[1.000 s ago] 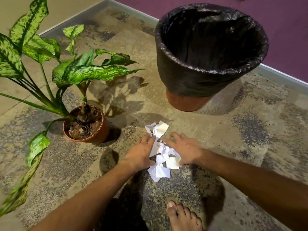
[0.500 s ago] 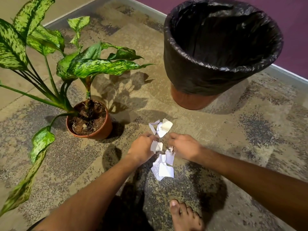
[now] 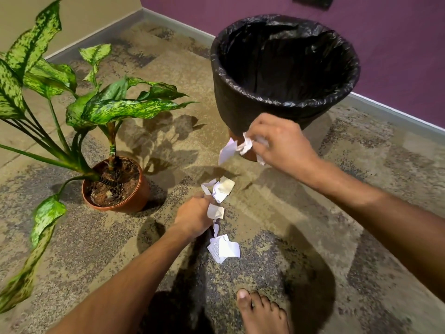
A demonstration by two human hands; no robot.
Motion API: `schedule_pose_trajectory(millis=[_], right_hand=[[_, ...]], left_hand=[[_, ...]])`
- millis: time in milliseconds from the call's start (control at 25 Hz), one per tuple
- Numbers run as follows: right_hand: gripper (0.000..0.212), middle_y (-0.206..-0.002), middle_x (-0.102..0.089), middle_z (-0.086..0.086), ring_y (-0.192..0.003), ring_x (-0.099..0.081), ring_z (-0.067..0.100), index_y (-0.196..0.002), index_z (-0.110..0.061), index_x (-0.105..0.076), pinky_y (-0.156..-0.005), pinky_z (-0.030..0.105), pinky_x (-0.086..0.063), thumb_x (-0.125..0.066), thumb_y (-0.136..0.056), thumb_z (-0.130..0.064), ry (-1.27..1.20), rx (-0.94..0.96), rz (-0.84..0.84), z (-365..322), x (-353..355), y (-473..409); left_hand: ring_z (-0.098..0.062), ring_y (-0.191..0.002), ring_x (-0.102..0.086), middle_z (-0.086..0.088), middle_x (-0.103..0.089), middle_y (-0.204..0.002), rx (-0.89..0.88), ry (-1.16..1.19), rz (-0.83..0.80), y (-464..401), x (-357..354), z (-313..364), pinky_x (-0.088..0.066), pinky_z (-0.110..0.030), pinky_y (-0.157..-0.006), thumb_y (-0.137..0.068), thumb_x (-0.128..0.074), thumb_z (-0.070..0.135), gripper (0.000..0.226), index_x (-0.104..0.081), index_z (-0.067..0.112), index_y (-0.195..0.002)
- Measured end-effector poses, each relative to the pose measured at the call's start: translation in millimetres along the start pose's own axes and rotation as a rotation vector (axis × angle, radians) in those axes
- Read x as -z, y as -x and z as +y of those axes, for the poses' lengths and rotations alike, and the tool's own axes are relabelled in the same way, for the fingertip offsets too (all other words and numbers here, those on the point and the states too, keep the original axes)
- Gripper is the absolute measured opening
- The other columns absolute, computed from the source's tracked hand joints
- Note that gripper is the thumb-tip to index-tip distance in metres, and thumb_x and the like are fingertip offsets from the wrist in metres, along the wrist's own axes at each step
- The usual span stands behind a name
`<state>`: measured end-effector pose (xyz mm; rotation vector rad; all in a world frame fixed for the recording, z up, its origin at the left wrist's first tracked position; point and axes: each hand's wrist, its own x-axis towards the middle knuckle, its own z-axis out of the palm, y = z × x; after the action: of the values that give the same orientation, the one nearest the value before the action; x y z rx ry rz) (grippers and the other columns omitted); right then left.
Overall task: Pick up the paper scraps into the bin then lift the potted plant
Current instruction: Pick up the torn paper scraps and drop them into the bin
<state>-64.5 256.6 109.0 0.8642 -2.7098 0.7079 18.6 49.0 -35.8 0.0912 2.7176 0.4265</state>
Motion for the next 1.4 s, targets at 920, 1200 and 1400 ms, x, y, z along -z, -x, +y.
schedule_pose_trajectory(millis=[920, 1200, 1400], right_hand=[[0.050, -0.149, -0.034, -0.001, -0.130, -0.044, 0.017, -0.133, -0.022, -0.052, -0.107, 0.042, -0.041, -0.066, -0.087, -0.037, 0.127, -0.121, 0.190, 29, 72, -72], [0.035, -0.136, -0.050, 0.004, -0.124, -0.050, 0.015, -0.120, -0.012, -0.062, -0.102, 0.030, -0.044, -0.061, -0.089, -0.027, 0.054, -0.006, 0.355, 18, 67, -40], [0.026, -0.124, -0.058, 0.012, -0.117, -0.055, 0.020, -0.113, -0.002, -0.065, -0.093, 0.035, -0.050, -0.058, -0.091, -0.014, 0.012, 0.039, 0.506, 13, 63, -22]], left_hand=[[-0.021, -0.093, -0.057, 0.000, -0.051, -0.110, -0.106, 0.027, 0.087, 8, 2, 19, -0.052, -0.036, -0.079, -0.085, -0.058, 0.005, 0.030, -0.053, 0.019, -0.110], [-0.011, -0.081, -0.049, 0.003, -0.047, -0.101, -0.457, 0.366, 0.842, 7, 115, 79, -0.051, -0.028, -0.066, -0.082, -0.065, 0.016, 0.022, -0.048, 0.016, -0.097], [-0.007, -0.086, -0.041, -0.005, -0.051, -0.104, -0.446, 0.272, 1.009, -23, 197, 127, -0.034, -0.016, -0.068, -0.075, -0.065, 0.012, 0.029, -0.052, 0.011, -0.101]])
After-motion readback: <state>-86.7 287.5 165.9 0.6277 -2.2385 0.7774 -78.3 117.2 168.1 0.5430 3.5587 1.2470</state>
